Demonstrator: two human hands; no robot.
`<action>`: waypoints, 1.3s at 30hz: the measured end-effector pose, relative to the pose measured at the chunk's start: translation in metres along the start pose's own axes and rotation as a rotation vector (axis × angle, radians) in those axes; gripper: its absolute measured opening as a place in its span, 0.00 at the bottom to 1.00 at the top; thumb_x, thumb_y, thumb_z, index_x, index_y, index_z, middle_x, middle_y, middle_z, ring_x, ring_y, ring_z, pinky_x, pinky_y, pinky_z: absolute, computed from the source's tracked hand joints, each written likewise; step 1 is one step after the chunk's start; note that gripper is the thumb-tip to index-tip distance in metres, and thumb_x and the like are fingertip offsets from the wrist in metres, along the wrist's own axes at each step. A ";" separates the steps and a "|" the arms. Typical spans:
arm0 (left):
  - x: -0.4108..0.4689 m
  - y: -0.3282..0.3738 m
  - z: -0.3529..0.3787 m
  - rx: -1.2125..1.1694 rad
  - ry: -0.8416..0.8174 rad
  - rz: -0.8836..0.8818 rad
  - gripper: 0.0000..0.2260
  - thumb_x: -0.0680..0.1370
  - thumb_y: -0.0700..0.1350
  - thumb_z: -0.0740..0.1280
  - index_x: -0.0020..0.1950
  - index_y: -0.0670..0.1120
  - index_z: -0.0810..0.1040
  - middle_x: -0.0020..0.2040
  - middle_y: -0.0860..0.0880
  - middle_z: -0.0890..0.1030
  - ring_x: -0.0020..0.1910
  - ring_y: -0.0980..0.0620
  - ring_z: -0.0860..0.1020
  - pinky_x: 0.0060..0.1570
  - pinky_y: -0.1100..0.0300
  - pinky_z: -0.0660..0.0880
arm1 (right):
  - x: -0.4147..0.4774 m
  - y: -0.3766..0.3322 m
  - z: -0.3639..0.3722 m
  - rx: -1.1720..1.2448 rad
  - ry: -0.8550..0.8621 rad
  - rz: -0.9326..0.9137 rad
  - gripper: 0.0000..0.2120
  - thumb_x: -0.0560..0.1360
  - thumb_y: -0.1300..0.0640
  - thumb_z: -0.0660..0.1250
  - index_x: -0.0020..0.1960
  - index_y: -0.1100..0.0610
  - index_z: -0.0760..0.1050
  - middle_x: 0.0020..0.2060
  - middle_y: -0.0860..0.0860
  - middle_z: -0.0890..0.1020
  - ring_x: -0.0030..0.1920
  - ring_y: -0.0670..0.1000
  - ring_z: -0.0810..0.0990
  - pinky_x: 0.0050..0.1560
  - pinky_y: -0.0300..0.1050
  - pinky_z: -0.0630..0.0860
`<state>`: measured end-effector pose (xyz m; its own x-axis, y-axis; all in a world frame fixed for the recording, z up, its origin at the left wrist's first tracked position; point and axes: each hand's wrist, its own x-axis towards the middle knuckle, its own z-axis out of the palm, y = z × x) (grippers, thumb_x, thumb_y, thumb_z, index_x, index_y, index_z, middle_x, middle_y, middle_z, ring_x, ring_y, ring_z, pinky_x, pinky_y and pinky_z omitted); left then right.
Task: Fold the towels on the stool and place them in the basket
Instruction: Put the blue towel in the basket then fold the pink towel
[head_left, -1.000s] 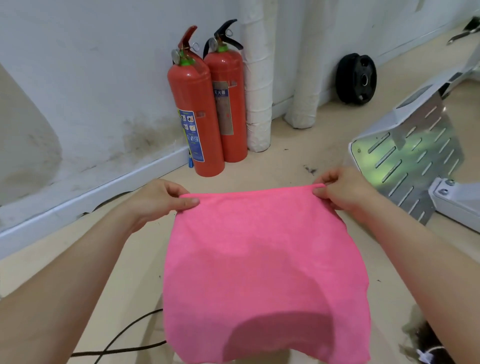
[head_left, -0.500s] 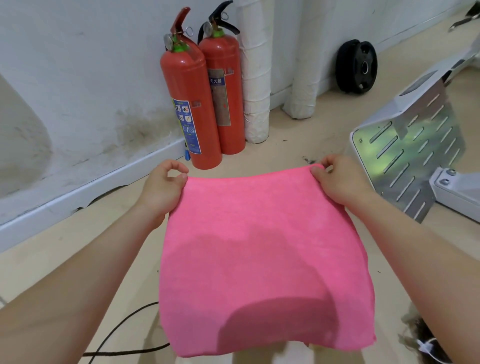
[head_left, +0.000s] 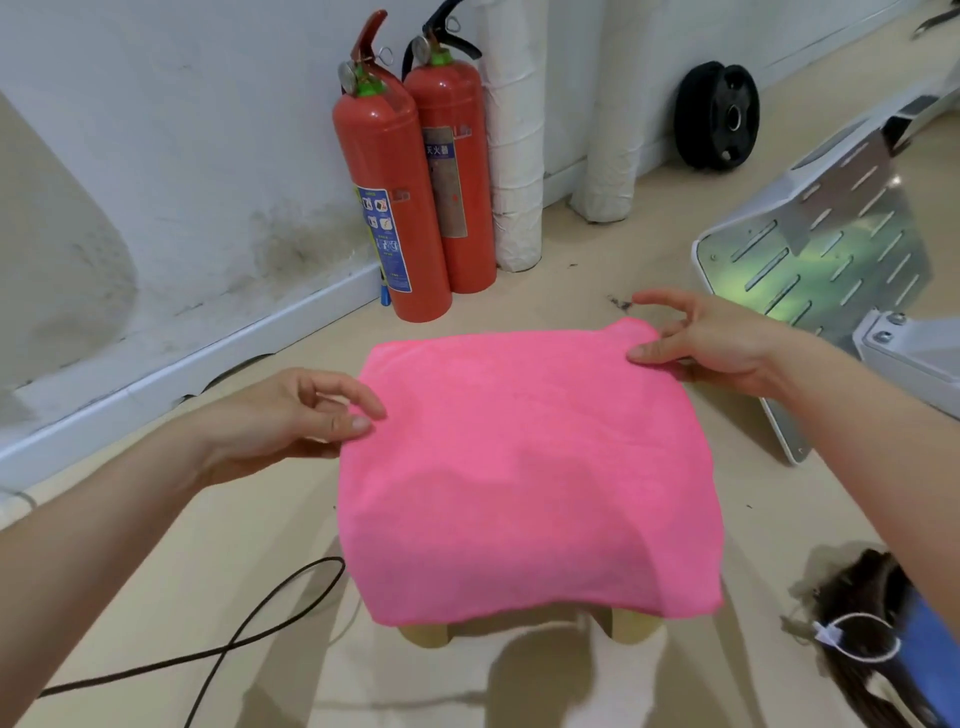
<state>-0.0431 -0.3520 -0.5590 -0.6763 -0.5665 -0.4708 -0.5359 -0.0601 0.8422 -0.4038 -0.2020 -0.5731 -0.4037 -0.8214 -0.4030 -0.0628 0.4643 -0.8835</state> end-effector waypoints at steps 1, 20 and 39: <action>-0.006 -0.003 0.003 0.020 -0.003 -0.009 0.29 0.54 0.57 0.82 0.50 0.45 0.83 0.43 0.40 0.69 0.45 0.45 0.69 0.55 0.51 0.75 | -0.002 0.001 0.002 0.006 0.034 -0.011 0.33 0.70 0.68 0.72 0.70 0.49 0.67 0.32 0.50 0.73 0.31 0.47 0.72 0.29 0.36 0.71; -0.065 -0.045 0.091 -0.034 0.508 0.133 0.18 0.70 0.48 0.75 0.51 0.52 0.67 0.34 0.45 0.84 0.34 0.51 0.82 0.40 0.55 0.74 | -0.134 0.072 0.021 0.114 0.003 0.054 0.20 0.56 0.48 0.80 0.42 0.55 0.78 0.29 0.47 0.74 0.28 0.44 0.66 0.28 0.36 0.60; -0.091 -0.070 0.107 0.247 0.027 0.071 0.20 0.64 0.33 0.74 0.48 0.55 0.82 0.42 0.48 0.83 0.42 0.44 0.81 0.46 0.54 0.78 | -0.156 0.095 0.026 0.291 -0.304 0.293 0.27 0.47 0.54 0.85 0.43 0.59 0.81 0.33 0.54 0.79 0.27 0.46 0.78 0.21 0.33 0.71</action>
<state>0.0023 -0.2084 -0.6029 -0.7050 -0.5841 -0.4023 -0.5967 0.1819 0.7816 -0.3233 -0.0383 -0.6002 -0.0800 -0.7499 -0.6567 0.2878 0.6134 -0.7354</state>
